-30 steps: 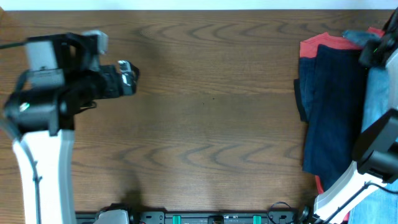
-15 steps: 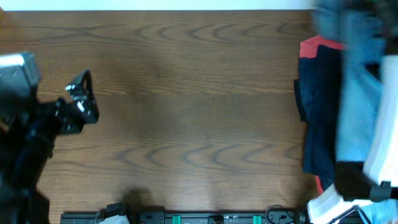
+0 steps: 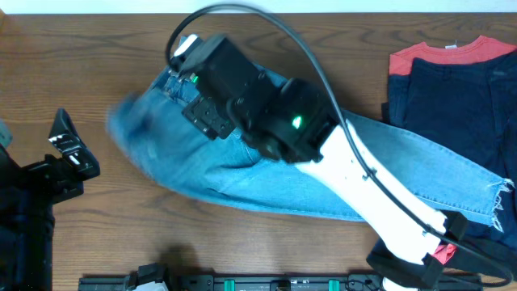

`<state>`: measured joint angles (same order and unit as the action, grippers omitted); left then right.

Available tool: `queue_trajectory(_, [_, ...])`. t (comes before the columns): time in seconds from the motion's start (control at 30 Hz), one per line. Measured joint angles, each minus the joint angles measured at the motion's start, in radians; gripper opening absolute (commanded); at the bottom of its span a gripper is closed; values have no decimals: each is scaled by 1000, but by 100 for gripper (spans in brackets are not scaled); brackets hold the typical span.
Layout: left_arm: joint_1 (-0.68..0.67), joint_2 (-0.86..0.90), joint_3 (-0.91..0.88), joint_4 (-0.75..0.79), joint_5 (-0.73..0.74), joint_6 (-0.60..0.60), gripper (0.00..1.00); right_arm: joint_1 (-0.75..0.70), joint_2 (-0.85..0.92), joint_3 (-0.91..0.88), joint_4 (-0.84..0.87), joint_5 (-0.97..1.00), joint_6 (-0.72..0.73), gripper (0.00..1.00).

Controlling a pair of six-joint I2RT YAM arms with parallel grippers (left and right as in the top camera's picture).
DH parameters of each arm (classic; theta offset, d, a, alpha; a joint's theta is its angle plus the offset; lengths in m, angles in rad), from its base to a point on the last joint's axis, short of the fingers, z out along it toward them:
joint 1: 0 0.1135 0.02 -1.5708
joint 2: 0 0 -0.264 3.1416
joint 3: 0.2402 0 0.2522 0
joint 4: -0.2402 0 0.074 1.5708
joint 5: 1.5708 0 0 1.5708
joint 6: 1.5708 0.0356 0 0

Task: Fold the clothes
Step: 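Grasp the jeans waistband with the right gripper and drag it left, then hand the waistband to the left gripper and lay jeans flat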

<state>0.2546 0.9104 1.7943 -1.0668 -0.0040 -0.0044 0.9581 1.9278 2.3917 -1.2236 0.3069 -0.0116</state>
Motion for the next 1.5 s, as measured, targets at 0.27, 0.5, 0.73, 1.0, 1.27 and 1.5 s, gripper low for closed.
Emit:
queue_trajectory(0.27, [0,143,11,-37,104,0,98,-154,-129,0,-33,141,125,90])
queue_trajectory(0.5, [-25,482,11,-74,287,54,71,-467,-274,7,-96,-79,248,86])
queue_trajectory(0.73, [-130,871,7,46,341,124,34,-695,-276,15,-231,-351,290,82])
queue_trajectory(1.0, [-195,1186,7,199,311,151,6,-787,-219,15,-331,-423,299,68])
queue_trajectory(1.27, [-163,1393,10,270,266,66,6,-799,-131,14,-414,-421,312,51])
queue_trajectory(1.5, [-90,1416,39,192,249,-119,6,-799,-33,14,-415,-419,314,53])
